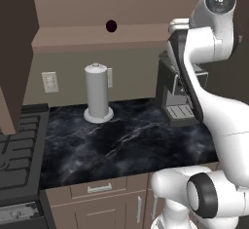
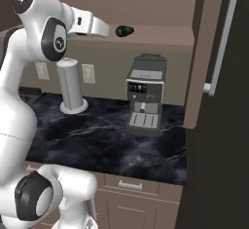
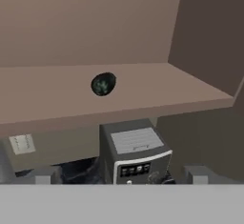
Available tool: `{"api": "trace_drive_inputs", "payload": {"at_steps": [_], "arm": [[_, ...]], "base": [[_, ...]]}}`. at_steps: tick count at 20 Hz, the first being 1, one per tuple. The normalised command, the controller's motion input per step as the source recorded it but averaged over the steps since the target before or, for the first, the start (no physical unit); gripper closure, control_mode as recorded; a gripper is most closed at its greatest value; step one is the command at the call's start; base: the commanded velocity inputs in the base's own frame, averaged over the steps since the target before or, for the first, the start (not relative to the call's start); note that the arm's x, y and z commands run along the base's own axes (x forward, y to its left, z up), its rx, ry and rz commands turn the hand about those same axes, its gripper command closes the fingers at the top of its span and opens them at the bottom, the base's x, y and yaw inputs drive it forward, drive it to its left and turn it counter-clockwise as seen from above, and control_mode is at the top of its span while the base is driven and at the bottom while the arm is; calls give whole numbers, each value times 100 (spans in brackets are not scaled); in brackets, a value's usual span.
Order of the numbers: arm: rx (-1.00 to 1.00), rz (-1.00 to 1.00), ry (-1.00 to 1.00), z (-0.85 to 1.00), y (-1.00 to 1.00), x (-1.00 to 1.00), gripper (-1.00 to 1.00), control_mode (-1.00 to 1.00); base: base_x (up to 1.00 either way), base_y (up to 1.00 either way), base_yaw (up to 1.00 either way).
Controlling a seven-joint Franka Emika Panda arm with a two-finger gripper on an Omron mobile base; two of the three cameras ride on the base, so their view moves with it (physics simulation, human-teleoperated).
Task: Pick the eggplants from the cabinet and place them in one bowl. Pick the avocado from the sink and place it in the other bowl.
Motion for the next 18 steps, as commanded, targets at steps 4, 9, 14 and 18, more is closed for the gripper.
{"api": "trace_drive_inputs", "payload": {"at_steps": [4,9,14,18], "arm": [[12,0,-14,-36,-2,28,-100,-100],[14,0,-11,-23,-5,43,-100,-100],[0,0,-1,5,0,44,-100,-100],[0,0,7,30,0,41,-100,-100]], "base": [[0,0,0],[0,0,0],[0,0,0],[0,0,0]]}}
